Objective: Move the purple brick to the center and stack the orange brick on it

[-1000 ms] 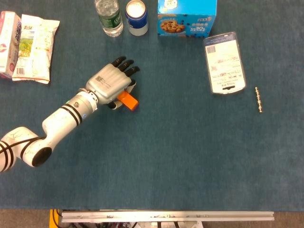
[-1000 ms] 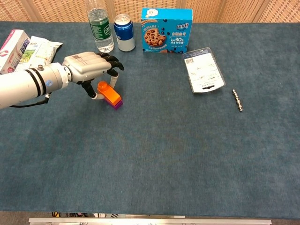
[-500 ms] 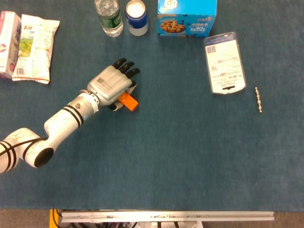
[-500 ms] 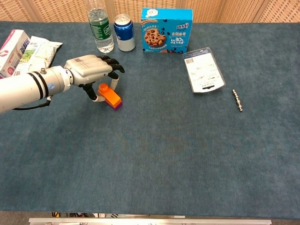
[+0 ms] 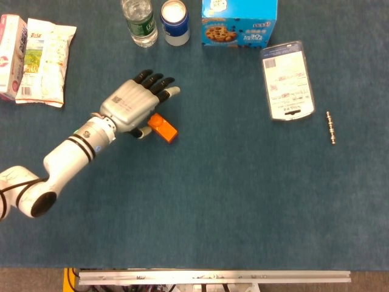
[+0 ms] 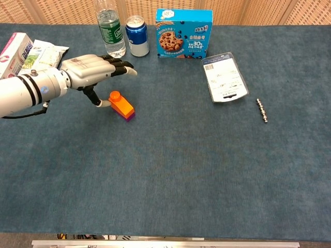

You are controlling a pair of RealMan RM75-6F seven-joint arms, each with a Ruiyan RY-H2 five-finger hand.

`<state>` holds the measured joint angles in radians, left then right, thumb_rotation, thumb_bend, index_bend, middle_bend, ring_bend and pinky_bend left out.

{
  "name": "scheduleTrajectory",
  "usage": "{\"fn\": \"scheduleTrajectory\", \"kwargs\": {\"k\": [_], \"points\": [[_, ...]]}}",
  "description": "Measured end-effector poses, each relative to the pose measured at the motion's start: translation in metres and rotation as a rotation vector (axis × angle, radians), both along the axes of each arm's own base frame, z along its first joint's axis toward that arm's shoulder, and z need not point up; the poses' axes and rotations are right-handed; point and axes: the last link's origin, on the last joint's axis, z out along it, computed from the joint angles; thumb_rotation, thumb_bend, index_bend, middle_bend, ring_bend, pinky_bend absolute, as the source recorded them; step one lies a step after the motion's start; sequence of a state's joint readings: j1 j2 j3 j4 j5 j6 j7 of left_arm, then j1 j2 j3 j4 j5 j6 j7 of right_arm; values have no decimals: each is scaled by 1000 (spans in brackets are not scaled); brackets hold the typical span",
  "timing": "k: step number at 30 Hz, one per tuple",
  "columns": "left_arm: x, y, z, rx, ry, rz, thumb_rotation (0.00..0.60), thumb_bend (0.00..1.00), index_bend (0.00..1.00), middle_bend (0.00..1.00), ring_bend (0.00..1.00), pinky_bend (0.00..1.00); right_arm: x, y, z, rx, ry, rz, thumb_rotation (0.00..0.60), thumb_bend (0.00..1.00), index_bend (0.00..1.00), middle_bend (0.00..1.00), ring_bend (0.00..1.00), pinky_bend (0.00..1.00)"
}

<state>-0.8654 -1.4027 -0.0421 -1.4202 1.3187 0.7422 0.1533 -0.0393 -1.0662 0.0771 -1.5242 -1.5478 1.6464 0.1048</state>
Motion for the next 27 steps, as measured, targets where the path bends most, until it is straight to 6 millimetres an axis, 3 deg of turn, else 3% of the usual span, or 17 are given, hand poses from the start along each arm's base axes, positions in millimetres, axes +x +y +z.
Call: {"fn": "scheduleTrajectory", "kwargs": {"k": [7, 14, 21, 27], "points": [[-16, -5, 23, 96, -86, 59, 600, 269, 74, 55, 12, 45, 2, -5, -1, 17, 4, 6, 600, 176, 307, 361, 353, 412], [-60, -23, 60, 268, -164, 201, 600, 269, 87, 71, 44, 63, 4, -14, -6, 58, 4, 4, 600, 176, 317, 370, 353, 412], [-111, -62, 95, 448, -189, 366, 600, 270, 141, 113, 62, 91, 9, -24, -12, 88, 16, 27, 600, 180, 348, 404, 353, 416], [-140, -103, 117, 601, -255, 448, 600, 270, 193, 158, 99, 138, 10, -26, -14, 91, 15, 7, 600, 196, 413, 441, 361, 434]]}}
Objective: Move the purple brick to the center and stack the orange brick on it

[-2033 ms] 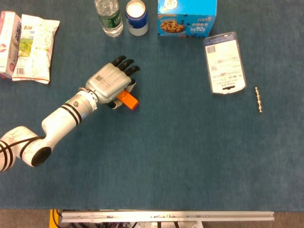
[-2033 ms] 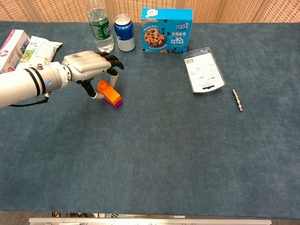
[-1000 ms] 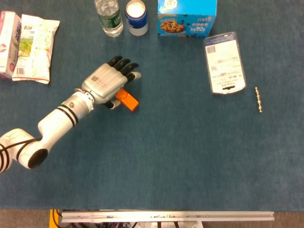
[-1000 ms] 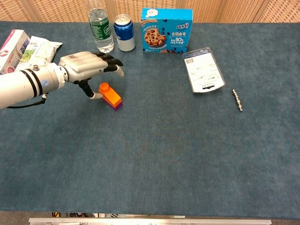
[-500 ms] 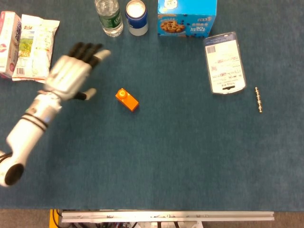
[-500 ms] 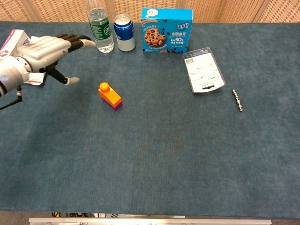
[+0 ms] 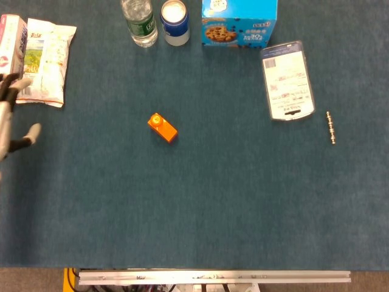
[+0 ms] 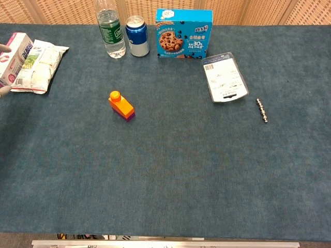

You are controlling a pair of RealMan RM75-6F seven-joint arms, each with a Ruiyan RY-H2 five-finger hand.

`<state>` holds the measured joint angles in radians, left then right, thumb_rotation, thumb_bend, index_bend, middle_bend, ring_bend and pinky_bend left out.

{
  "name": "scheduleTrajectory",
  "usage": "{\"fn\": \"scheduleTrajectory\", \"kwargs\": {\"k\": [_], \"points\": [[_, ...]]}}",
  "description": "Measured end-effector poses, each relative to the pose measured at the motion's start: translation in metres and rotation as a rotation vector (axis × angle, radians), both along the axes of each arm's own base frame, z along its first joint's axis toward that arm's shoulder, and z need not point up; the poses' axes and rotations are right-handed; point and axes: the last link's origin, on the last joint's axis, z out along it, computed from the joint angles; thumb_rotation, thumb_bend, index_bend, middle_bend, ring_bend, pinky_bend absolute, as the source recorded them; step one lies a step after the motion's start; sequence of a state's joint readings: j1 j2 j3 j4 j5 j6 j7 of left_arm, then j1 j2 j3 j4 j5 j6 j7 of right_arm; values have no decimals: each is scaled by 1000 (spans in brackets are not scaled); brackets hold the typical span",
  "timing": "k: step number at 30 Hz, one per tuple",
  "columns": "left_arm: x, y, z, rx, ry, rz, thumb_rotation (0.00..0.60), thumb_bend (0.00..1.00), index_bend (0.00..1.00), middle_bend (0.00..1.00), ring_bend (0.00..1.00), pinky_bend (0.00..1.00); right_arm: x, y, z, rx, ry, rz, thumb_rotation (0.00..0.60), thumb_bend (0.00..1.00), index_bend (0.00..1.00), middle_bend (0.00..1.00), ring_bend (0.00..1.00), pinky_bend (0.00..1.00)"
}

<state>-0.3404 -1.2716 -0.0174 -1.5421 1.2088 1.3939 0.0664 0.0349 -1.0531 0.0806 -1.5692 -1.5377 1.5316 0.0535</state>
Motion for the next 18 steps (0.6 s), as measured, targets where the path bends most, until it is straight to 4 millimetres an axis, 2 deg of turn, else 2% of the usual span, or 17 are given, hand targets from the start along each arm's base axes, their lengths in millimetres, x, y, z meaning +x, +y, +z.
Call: {"fn": "scheduleTrajectory", "kwargs": {"k": [4, 9, 14, 18], "points": [[-8, -26, 12, 81, -25, 1, 600, 270, 218, 175, 101, 139, 0, -1, -2, 7, -5, -21, 600, 205, 432, 445, 367, 439], [-9, -52, 20, 108, -30, -11, 600, 269, 220, 176, 102, 139, 2, -2, -8, 25, -7, -26, 600, 205, 452, 448, 378, 446], [-6, -65, 24, 106, -25, -16, 600, 269, 220, 176, 103, 139, 3, -3, -11, 36, -7, -31, 600, 205, 462, 449, 379, 446], [-4, -68, 26, 102, -23, -14, 600, 269, 220, 176, 103, 139, 3, -3, -11, 34, -9, -32, 600, 205, 467, 449, 379, 446]]}}
